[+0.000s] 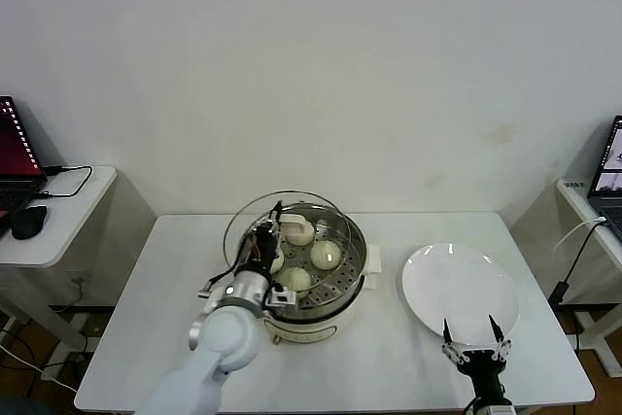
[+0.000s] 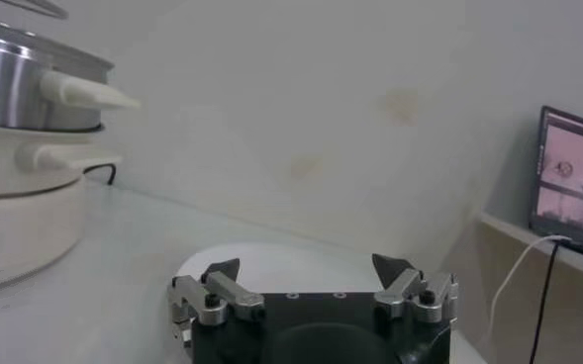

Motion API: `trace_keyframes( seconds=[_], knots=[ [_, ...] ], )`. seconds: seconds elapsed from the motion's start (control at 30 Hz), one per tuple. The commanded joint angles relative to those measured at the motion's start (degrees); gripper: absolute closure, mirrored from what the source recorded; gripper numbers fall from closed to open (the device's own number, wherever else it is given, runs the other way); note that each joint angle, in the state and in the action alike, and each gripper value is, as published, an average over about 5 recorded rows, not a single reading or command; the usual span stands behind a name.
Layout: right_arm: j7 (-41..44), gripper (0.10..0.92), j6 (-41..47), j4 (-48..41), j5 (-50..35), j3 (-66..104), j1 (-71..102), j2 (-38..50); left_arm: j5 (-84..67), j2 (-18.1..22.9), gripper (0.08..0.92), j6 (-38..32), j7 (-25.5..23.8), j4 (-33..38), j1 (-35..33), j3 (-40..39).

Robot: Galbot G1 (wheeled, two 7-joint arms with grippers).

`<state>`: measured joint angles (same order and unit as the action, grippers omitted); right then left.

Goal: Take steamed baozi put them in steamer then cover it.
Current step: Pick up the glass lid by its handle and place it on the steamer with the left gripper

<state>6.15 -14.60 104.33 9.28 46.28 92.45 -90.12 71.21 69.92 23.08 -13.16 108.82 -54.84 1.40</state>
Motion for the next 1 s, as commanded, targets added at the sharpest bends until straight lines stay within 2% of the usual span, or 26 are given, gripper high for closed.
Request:
trace_keyframes(
  seconds=[0.03,1.0],
  knots=[
    [0.01,0.203,0.03,-0.20,0.48,-0.18,-0.09,-0.19,2.04,4.14,0.848,0.48,-0.81,-3.02,1.56,-2.77],
    [0.35,0.203,-0.09,-0.82,0.65,-0.59,-0.13,-0.15,2.88,3.67,0.848,-0.71,-0.44,-2.66,-0.94,-1.69]
  ],
)
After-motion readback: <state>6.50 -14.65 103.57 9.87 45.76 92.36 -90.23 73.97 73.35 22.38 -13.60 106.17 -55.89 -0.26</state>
